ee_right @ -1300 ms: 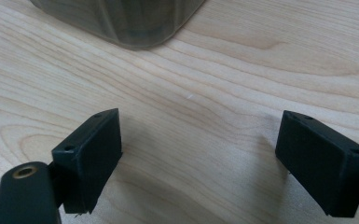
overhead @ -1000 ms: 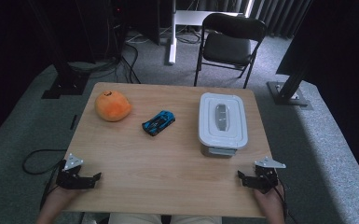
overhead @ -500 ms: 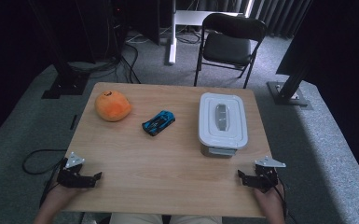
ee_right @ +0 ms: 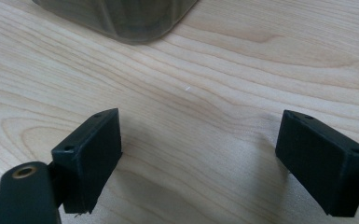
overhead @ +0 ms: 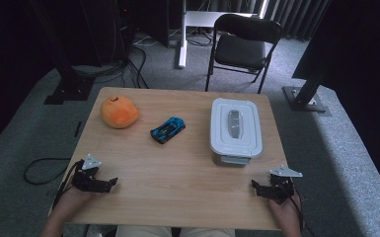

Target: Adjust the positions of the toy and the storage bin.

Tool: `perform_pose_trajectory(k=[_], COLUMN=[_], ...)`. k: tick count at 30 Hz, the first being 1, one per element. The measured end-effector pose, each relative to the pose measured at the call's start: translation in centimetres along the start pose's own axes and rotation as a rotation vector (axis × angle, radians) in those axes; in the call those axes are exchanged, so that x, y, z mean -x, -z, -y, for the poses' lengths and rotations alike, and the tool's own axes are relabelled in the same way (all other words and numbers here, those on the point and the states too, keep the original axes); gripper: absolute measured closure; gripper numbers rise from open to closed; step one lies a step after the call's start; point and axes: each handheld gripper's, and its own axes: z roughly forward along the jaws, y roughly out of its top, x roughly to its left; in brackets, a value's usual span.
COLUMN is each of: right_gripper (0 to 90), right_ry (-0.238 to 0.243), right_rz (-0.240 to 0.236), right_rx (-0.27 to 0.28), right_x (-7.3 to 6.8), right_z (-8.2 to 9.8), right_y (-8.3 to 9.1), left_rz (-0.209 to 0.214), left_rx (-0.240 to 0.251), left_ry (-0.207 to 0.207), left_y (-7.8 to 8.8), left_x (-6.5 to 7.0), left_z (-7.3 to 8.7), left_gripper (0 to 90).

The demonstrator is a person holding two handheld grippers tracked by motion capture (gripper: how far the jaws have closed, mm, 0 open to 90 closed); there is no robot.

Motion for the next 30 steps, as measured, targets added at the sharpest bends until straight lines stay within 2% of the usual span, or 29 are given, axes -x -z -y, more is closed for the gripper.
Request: perform_pose_trajectory(k=[12, 24, 30], right_gripper=[13.9, 13.9, 13.9], right_ry=[0.001, 0.001, 0.001], right_rz=[0.0, 0.0, 0.0], right_rx=[0.0, 0.0, 0.0], right_x=[0.0, 0.0, 0.0], right_z=[0.0, 0.0, 0.0], right_y=[0.0, 0.0, 0.0], left_rz=[0.029, 0.061, 0.077], left_rx=[0.002, 0.016, 0.031], left_ry=[-0.038, -0.099, -0.106], left_y=[-1.3, -2.9, -3.4], left_x=[1.0, 2.6, 2.9], left_z=[-3.0, -7.3, -9.0], left_gripper=[3.0, 3.0, 2.9])
